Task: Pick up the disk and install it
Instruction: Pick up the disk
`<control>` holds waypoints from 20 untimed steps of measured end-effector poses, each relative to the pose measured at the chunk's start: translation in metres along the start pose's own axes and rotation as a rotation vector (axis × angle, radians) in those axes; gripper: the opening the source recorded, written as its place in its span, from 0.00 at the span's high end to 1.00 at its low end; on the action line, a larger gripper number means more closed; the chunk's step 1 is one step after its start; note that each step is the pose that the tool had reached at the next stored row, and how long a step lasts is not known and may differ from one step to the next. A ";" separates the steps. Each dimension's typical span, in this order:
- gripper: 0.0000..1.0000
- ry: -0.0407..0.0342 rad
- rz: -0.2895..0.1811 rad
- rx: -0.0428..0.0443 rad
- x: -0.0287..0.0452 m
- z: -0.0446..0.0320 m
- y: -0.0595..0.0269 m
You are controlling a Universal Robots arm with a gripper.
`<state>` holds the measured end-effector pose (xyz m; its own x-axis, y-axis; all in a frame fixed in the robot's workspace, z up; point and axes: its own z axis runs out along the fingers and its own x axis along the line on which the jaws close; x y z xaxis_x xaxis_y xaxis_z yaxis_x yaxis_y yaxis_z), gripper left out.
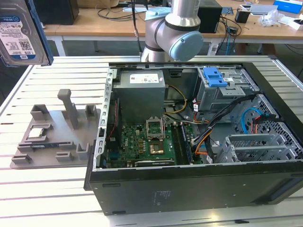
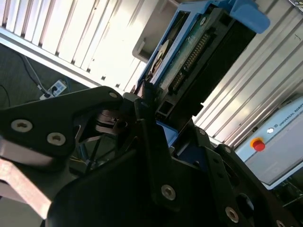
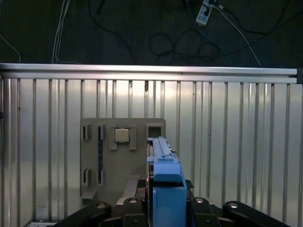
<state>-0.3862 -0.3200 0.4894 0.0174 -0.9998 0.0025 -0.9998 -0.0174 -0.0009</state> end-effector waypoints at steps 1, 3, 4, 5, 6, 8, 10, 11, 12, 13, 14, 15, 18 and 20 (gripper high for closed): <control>0.64 0.0000 0.000 0.0000 0.0000 -0.0024 0.0000; 0.64 0.0000 0.000 -0.0001 0.0000 -0.0073 0.0000; 0.64 0.0000 0.000 -0.0001 0.0000 -0.0099 -0.0001; 0.64 0.0000 0.000 -0.0001 0.0000 -0.0119 0.0000; 0.64 0.0000 0.000 -0.0001 0.0000 -0.0171 -0.0001; 0.64 0.0000 0.000 0.0001 0.0001 -0.0280 0.0000; 0.64 -0.0001 0.000 -0.0001 0.0001 -0.0320 -0.0001; 0.64 -0.0044 0.000 0.0002 0.0003 -0.0324 0.0000; 0.64 -0.0085 0.000 0.0003 0.0002 -0.0324 0.0000; 0.64 -0.0103 0.000 0.0002 0.0001 -0.0325 0.0000; 0.64 -0.0115 0.000 0.0001 0.0002 -0.0325 0.0000; 0.64 -0.0126 0.000 0.0002 0.0003 -0.0325 -0.0001; 0.64 -0.0368 0.000 0.0007 0.0025 -0.0325 0.0000; 0.64 -0.0370 0.000 0.0007 0.0026 -0.0324 0.0000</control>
<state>-0.3862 -0.3224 0.5219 0.0173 -0.9993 -0.0345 -0.9998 -0.0173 -0.0016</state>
